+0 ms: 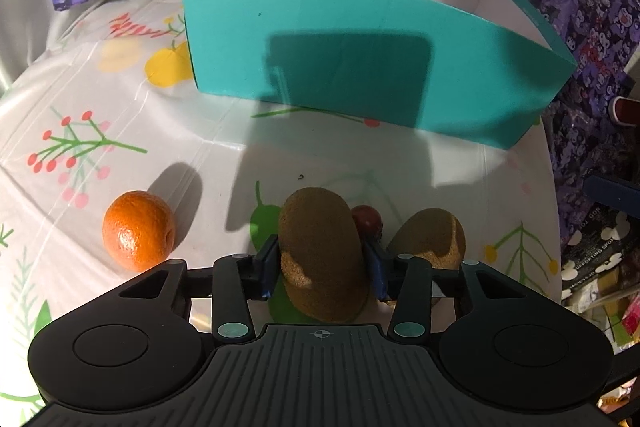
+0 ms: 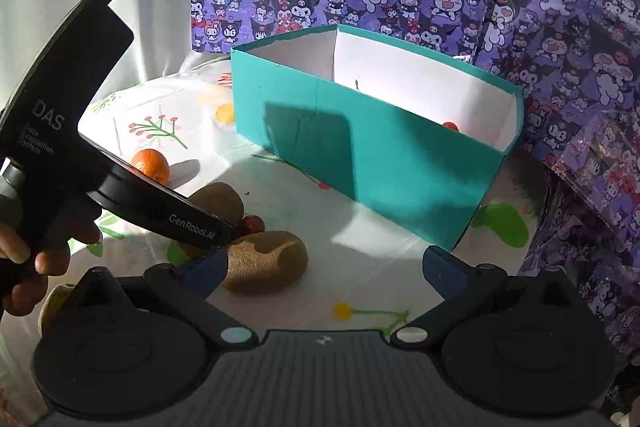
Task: Organize fruits
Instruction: 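Grasp a brown kiwi upright with the left gripper, then lift the kiwi with the left gripper while the right gripper grasps the second brown kiwi, then carry both kiwis over the teal box with the left and right grippers, then open the left gripper to drop its kiwi while the right gripper releases its kiwi into the box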
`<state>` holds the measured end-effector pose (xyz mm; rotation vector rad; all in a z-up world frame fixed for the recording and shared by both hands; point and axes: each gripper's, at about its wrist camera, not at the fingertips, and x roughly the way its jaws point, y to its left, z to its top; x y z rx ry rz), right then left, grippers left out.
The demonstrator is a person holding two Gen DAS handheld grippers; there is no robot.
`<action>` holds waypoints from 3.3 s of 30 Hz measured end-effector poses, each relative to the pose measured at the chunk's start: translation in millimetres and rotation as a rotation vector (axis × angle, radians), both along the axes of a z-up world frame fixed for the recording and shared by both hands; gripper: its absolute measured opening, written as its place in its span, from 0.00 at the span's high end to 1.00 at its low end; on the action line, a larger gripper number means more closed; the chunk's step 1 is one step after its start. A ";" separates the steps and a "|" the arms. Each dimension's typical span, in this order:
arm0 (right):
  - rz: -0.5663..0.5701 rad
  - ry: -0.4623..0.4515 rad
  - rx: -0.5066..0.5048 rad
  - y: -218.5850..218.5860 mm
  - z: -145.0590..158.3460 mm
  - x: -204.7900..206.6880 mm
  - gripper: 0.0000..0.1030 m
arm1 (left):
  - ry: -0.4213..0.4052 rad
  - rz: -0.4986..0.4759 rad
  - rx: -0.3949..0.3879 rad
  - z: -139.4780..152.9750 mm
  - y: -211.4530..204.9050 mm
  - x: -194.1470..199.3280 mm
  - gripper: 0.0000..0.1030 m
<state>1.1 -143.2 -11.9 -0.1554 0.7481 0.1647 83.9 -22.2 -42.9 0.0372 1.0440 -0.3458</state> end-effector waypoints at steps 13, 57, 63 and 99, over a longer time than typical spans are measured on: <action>0.114 0.077 0.015 22.4 -22.4 23.5 0.12 | -0.131 0.162 0.006 56.1 32.4 -28.0 0.55; -0.220 -0.192 0.129 -77.4 59.2 57.2 0.36 | -0.351 0.064 0.095 114.5 -91.2 77.5 0.54; -0.239 -0.195 0.122 -82.8 57.1 63.8 0.36 | -0.330 0.047 0.129 87.6 -103.1 92.2 0.54; -0.268 -0.131 0.127 -86.7 40.2 97.5 0.36 | -0.411 0.081 0.168 67.0 -92.0 90.7 0.15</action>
